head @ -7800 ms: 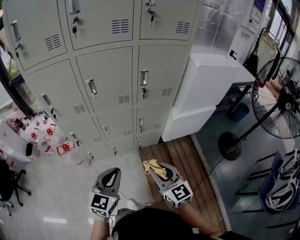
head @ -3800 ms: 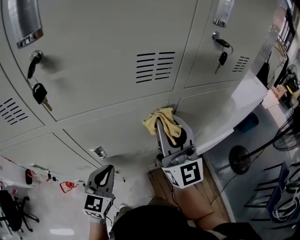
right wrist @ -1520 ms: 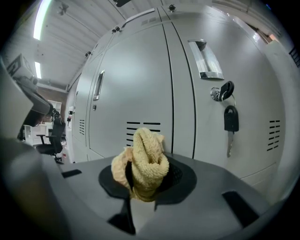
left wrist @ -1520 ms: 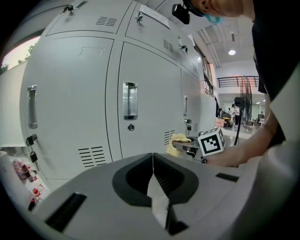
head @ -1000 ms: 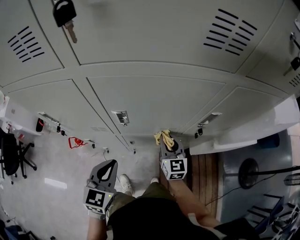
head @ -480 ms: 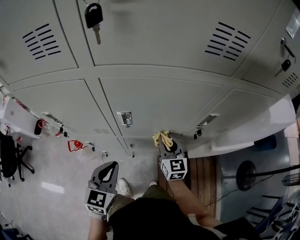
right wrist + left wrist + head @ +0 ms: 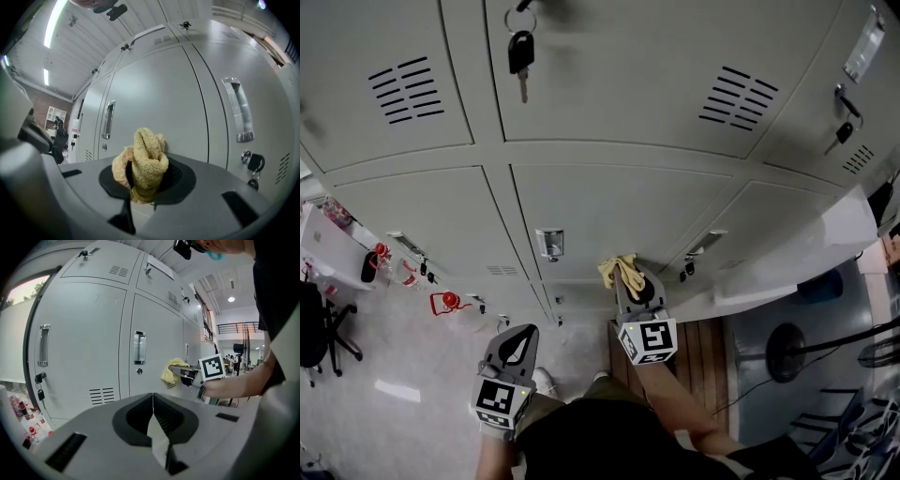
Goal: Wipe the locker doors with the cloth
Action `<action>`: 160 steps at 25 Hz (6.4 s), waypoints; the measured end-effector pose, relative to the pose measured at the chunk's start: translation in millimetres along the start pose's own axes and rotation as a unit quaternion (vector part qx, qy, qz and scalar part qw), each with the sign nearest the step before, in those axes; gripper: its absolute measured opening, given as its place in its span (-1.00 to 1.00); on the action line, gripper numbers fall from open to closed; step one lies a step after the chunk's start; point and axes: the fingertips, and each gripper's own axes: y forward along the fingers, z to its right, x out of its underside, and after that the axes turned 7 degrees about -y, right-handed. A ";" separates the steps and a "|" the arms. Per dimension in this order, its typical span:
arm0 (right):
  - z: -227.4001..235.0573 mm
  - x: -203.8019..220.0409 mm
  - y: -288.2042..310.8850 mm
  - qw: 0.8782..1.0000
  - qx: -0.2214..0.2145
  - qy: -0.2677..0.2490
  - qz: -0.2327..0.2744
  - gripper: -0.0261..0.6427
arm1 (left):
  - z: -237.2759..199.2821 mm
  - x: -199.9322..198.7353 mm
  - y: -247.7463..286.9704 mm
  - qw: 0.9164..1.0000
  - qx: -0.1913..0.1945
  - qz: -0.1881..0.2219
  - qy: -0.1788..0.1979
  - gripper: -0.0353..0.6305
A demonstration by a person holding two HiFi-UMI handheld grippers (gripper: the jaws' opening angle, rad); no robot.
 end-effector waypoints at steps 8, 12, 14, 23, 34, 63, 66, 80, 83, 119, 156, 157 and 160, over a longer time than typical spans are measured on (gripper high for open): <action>13.1 -72.6 -3.0 0.998 0.018 0.006 0.059 -0.65 | -1.0 -5.1 4.8 1.000 0.019 0.012 0.007 -0.86; 19.8 -107.3 -4.6 0.996 0.028 0.004 0.087 -0.65 | -0.7 -9.2 8.1 0.999 0.029 0.017 0.008 -0.86; 23.2 -124.7 -5.6 0.994 0.032 0.000 0.100 -0.65 | -1.0 -12.2 8.9 0.999 0.032 0.020 0.009 -0.86; 34.6 -186.5 -8.1 0.989 0.040 -0.006 0.141 -0.65 | 2.1 -20.2 17.7 0.998 0.053 0.030 0.011 -0.86; 38.3 -243.4 -7.9 0.984 0.037 -0.021 0.175 -0.64 | 5.4 -25.5 25.4 0.996 0.075 0.034 0.018 -0.86; -7.8 -264.6 12.7 0.978 0.060 -0.012 0.199 -0.65 | -35.9 -4.0 17.4 0.985 0.168 0.006 0.041 -0.86; -13.5 -250.4 15.2 0.980 0.064 -0.015 0.189 -0.65 | -39.1 -0.7 16.5 0.983 0.178 0.001 0.045 -0.86; -26.3 -160.3 17.3 0.986 0.084 0.001 0.142 -0.65 | -44.4 17.5 9.7 0.978 0.199 -0.023 0.056 -0.86; -28.9 -140.0 17.5 0.988 0.087 -0.001 0.129 -0.65 | -46.4 21.3 7.3 0.978 0.197 -0.027 0.056 -0.86; -76.4 91.2 30.1 0.994 0.058 0.039 -0.083 -0.65 | -63.6 61.6 -24.4 0.988 0.141 -0.057 0.029 -0.86; -77.1 -58.5 37.8 0.997 0.058 0.011 0.043 -0.65 | -67.8 35.6 -27.1 0.991 0.132 -0.015 0.032 -0.86; -75.9 -64.9 37.4 0.997 0.058 0.008 0.048 -0.65 | -67.3 34.0 -26.8 0.990 0.133 -0.013 0.034 -0.86; -73.4 -84.5 36.4 0.996 0.059 0.000 0.064 -0.65 | -65.7 29.7 -26.2 0.990 0.136 -0.008 0.037 -0.86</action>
